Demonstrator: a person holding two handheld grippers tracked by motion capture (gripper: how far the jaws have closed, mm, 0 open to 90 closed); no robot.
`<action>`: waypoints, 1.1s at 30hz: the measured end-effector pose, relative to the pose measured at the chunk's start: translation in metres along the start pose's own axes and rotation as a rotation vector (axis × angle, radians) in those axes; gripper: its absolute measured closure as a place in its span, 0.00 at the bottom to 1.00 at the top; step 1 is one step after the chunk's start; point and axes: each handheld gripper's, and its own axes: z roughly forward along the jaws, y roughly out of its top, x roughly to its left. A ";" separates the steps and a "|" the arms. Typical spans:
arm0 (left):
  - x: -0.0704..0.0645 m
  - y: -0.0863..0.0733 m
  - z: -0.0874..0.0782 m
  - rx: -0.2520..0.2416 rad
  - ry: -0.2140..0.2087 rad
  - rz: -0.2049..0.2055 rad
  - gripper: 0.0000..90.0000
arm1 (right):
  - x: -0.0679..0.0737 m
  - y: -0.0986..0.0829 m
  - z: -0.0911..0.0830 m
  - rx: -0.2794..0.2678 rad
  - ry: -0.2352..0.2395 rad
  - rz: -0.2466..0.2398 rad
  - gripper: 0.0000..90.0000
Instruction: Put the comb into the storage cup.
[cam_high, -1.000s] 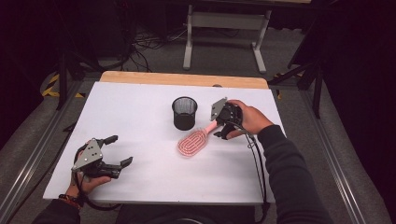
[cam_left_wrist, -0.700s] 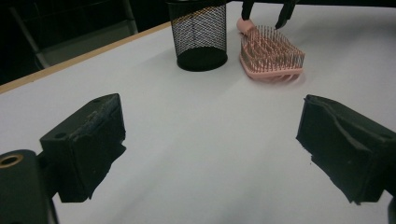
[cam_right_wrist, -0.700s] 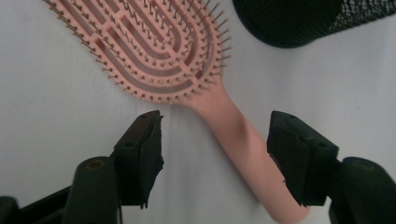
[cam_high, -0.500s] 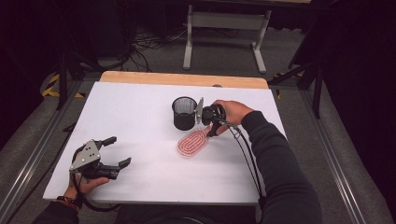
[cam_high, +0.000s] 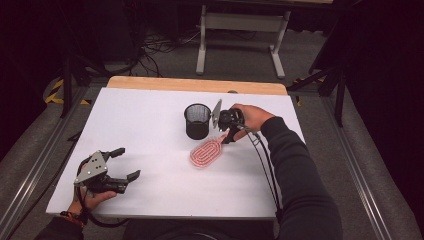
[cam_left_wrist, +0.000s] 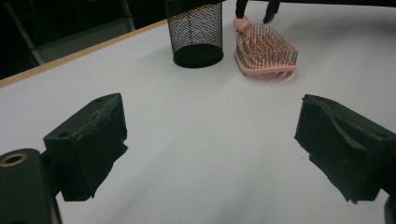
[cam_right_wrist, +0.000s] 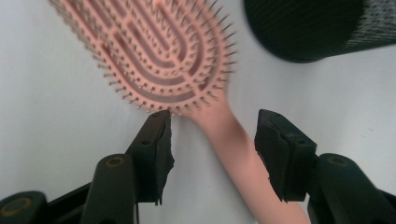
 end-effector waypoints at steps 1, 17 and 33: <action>0.000 0.000 0.000 0.002 -0.002 -0.003 0.11 | 0.000 0.000 0.000 0.000 0.000 0.000 0.55; -0.001 0.002 0.000 -0.009 0.005 0.003 0.11 | -0.001 -0.042 0.023 -0.316 -0.345 0.519 1.00; -0.004 0.003 -0.001 -0.009 0.004 0.015 0.11 | 0.009 -0.049 0.037 -0.184 -0.320 0.580 1.00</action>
